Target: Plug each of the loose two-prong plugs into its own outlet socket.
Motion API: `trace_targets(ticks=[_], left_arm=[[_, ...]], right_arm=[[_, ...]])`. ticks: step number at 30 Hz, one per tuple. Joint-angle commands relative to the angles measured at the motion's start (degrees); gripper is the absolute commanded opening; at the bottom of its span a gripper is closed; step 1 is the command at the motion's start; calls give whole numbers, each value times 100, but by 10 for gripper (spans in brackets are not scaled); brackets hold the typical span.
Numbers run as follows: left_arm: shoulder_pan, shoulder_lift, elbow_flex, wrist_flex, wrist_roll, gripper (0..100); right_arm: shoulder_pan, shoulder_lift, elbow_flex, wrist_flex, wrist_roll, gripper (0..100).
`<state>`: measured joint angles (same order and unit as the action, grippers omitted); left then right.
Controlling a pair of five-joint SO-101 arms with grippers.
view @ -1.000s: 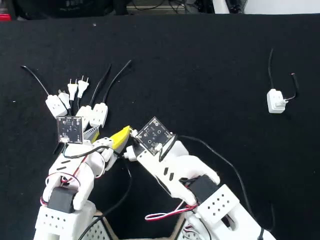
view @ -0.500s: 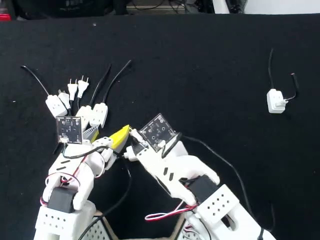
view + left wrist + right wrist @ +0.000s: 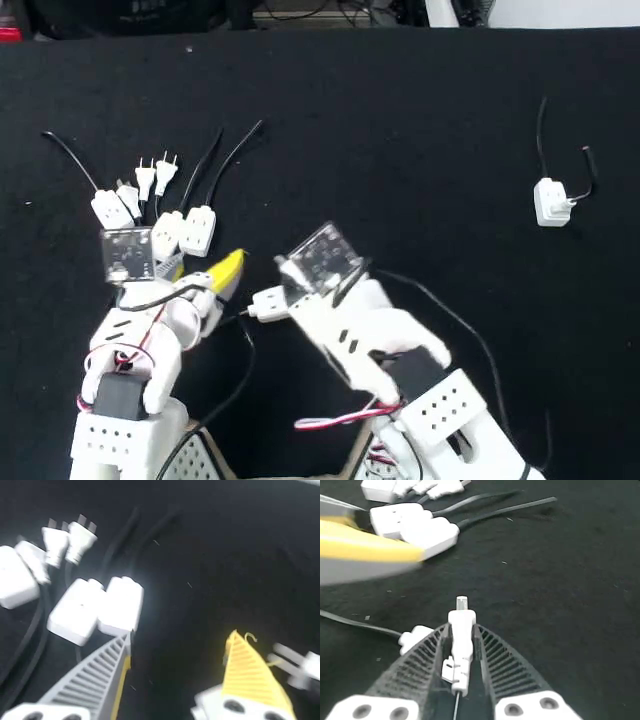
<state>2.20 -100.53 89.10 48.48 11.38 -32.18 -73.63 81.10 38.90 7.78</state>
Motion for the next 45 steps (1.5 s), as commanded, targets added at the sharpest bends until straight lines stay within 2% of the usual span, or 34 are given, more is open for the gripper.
trace_targets(ticks=[1,4,12,19,24,29,34,45], left_arm=[[-259,-79,-251,18,-9,296],[-268,-79,-224,18,-9,296],[-277,-79,84,0,0,296],[-532,-88,198,-9,-44,296],[-549,-88,426,-35,-53,296],[-549,-88,444,-35,-53,296],[-532,-88,453,-35,-53,296],[-532,-88,444,-35,-53,296]], right_arm=[[308,646,-936,440,79,11],[308,1613,-1727,870,53,11],[290,4171,-4664,3323,44,11],[281,5789,-5965,4246,-554,11],[290,6712,-6888,5099,-615,11],[281,7407,-7670,5609,-1002,11],[-35,8004,-8435,6127,-1345,11],[-167,9235,-9156,6154,-1459,11]])
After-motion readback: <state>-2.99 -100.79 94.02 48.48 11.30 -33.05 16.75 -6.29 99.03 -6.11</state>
